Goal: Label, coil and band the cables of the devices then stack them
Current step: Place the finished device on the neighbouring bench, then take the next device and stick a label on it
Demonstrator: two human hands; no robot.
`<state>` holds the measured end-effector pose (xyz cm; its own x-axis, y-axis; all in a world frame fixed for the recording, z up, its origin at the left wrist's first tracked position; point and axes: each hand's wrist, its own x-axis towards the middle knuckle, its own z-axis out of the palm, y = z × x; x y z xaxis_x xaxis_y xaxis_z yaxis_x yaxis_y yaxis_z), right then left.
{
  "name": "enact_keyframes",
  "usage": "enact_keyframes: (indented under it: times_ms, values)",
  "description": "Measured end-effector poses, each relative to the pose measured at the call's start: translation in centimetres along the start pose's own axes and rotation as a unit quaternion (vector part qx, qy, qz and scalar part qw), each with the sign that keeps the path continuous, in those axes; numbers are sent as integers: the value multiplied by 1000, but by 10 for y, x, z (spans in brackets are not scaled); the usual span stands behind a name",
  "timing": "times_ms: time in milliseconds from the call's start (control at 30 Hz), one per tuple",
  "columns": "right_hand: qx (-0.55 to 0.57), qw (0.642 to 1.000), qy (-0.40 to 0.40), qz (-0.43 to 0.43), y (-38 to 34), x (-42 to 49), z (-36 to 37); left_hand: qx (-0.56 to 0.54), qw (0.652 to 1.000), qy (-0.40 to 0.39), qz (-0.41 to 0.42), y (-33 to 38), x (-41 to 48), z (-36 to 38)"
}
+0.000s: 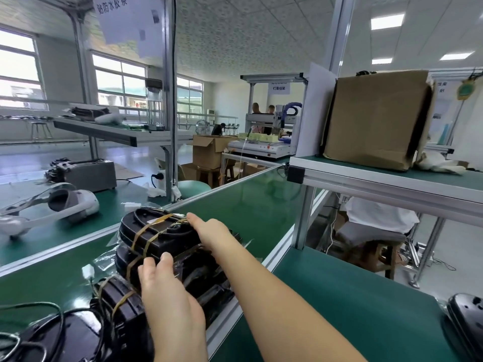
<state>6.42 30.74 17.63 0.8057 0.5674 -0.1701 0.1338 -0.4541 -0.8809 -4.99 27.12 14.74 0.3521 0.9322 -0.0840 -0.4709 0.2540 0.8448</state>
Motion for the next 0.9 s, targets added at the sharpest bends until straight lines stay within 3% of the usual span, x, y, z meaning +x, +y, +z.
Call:
enact_keyframes:
  times_ms: [33, 167, 300, 433, 667, 800, 900]
  values:
    - [-37, 999, 13, -20, 0, 1, 0, -11, 999, 29, 13, 5, 16, -7]
    - [-67, 996, -14, -59, 1, -4, 2, 39, 997, -16, 71, 0, -2, -2]
    - [-71, 994, 5, -79, 12, -11, -6, 46, 992, 1, 115, -12, 0, 6]
    - [-54, 993, -37, -103, 19, -19, -19, 10, 995, 0, 99, -13, -6, 8]
    - [20, 995, -3, -96, 31, -42, -31, 15, 986, 28, 161, -22, -26, 12]
    - [78, 990, 72, -92, 70, -71, -68, -32, 975, -58, 210, -42, -70, 34]
    - [132, 982, 125, -56, 128, -102, -121, -32, 980, -150, 128, -79, -107, 57]
